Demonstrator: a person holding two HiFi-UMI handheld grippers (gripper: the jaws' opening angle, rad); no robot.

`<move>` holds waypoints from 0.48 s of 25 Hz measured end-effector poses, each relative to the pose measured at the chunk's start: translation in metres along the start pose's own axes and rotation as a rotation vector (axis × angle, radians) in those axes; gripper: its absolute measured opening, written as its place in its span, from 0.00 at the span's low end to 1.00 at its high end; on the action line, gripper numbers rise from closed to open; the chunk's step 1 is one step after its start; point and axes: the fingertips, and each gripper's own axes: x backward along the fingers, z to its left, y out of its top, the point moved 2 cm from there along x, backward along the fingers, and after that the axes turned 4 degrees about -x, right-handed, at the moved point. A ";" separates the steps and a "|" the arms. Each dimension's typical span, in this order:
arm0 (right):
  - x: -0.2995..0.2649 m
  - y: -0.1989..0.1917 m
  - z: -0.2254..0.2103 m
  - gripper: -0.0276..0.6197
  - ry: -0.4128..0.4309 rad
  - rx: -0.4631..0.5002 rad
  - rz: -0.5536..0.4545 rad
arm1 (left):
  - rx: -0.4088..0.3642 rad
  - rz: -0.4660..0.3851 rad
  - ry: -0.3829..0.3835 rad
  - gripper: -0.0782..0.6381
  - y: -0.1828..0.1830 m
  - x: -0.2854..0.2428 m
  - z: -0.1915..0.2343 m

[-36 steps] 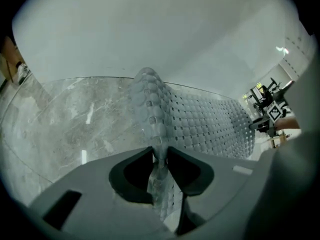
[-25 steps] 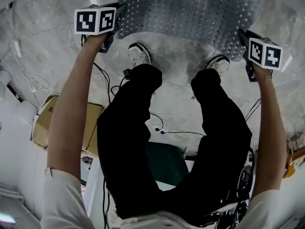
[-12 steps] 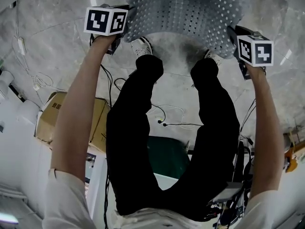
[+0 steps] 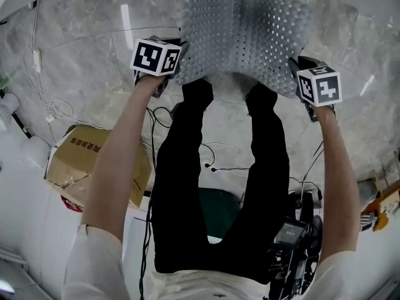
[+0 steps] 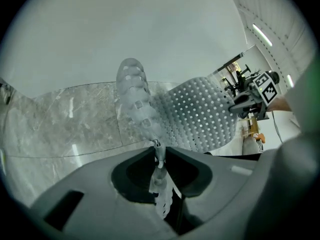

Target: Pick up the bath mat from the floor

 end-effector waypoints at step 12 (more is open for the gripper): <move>0.070 0.004 0.016 0.13 -0.039 0.016 -0.001 | 0.081 -0.002 0.024 0.21 -0.018 0.068 -0.028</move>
